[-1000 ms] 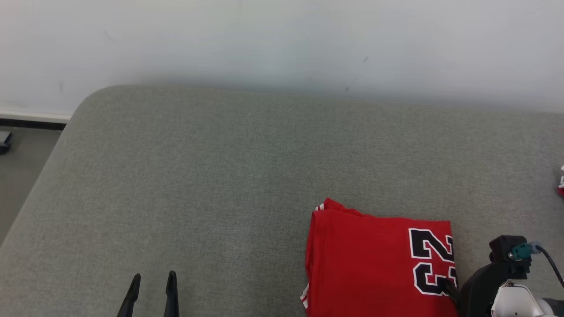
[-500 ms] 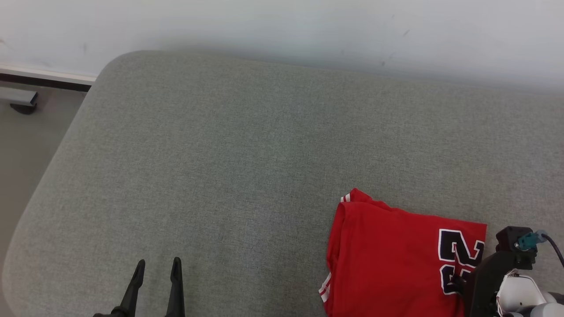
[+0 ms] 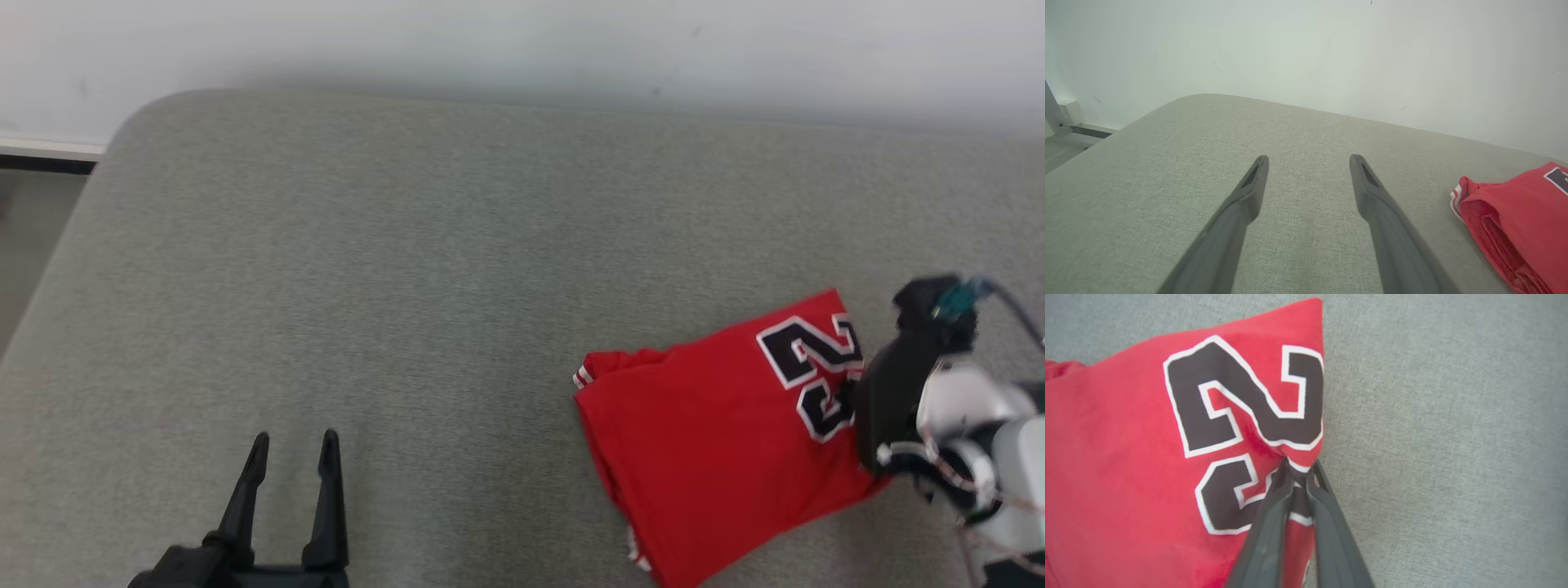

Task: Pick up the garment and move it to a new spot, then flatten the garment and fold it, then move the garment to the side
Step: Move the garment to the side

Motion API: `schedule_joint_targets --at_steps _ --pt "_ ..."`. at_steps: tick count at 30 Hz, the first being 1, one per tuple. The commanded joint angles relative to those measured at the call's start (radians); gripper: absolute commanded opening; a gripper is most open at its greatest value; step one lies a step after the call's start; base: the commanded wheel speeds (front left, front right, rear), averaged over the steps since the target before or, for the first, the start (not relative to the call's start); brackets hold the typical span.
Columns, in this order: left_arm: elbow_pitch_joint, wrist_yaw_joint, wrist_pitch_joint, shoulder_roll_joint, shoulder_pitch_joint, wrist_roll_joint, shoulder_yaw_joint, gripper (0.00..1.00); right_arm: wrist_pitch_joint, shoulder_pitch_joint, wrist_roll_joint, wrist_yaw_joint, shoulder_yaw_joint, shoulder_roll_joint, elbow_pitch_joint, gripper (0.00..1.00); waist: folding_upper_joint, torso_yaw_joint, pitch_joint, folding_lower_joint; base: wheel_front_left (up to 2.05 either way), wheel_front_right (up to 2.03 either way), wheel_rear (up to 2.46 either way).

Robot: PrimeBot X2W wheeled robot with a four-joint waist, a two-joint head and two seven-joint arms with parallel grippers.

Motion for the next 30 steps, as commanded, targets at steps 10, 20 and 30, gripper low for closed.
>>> schedule_joint_targets --at_steps 10,20,30 --pt "-0.044 0.001 -0.002 -0.001 -0.12 -0.007 -0.074 1.0 0.16 -0.303 0.077 -0.003 -0.073 -0.057 -0.034 0.0 -0.0002 -0.147 0.13 -0.0001 0.0 0.0 0.0" --pt "-0.064 0.002 -0.002 0.0 -0.182 0.019 -0.091 1.0 0.24 -0.458 -0.015 -0.003 -0.176 -0.054 -0.056 0.0 -0.0002 -0.221 0.203 -0.0001 0.0 0.0 0.0" --pt "-0.067 -0.009 -0.002 0.0 -0.196 0.041 -0.073 1.0 0.306 -0.489 -0.018 -0.003 -0.252 -0.119 -0.151 0.0 -0.0002 -0.256 0.238 -0.0001 0.0 0.0 0.0"
